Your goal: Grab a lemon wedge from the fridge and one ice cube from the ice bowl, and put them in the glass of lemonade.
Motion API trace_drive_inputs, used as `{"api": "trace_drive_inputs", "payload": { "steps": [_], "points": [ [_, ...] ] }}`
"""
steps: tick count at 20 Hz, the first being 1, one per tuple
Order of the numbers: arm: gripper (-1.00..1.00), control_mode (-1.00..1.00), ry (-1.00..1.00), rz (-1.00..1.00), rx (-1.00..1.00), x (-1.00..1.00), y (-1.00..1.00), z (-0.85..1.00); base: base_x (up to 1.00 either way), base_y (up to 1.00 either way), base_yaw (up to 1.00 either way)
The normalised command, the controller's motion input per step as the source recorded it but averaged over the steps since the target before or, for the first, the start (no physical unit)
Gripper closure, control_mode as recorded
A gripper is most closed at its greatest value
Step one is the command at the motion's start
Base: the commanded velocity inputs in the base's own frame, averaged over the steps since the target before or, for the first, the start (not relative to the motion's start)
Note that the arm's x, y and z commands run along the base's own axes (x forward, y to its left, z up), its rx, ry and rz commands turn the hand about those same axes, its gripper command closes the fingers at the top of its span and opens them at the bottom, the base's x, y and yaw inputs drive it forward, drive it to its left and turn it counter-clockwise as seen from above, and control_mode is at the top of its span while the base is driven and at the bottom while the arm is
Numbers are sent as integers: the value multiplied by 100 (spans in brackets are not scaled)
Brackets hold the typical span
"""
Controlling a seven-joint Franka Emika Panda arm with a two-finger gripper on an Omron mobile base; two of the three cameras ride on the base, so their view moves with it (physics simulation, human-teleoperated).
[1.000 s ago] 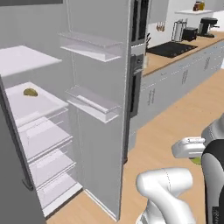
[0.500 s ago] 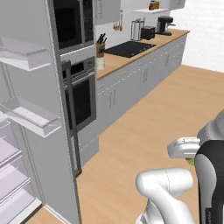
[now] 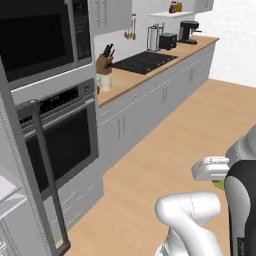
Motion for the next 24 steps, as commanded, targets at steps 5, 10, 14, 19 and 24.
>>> {"api": "trace_drive_inputs", "payload": {
  "steps": [5,10,14,19,24],
  "points": [
    [100,100,0,0,0,0,0,0,100,33,-3],
    [100,100,0,0,0,0,0,0,100,2,0],
    [100,100,0,0,0,0,0,0,100,-24,9],
    [100,100,0,0,0,0,0,0,100,-58,17],
    [100,100,0,0,0,0,0,0,95,-60,31]
  ]
}}
